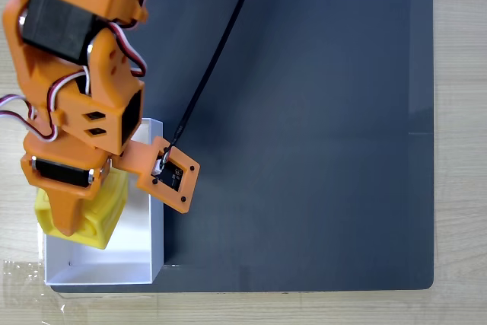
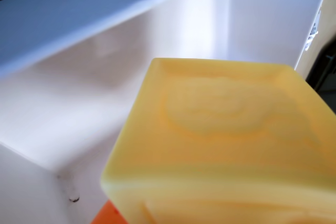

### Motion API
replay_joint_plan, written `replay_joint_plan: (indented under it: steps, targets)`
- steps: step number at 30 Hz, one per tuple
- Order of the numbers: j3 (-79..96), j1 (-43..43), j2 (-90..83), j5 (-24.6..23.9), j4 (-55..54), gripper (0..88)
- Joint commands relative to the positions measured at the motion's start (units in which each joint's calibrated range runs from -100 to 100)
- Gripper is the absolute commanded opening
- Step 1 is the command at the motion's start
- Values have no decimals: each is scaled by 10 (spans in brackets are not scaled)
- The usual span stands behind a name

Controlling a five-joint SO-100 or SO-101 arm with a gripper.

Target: Grasp a yellow block and put it in the box

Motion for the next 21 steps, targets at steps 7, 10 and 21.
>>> replay_joint_plan:
  steps: [7, 10, 21]
  targets:
    - [-9, 3, -10, 10, -2, 324]
    - [-5, 3, -10, 10, -2, 407]
    - [-8, 1, -18, 14, -2, 445]
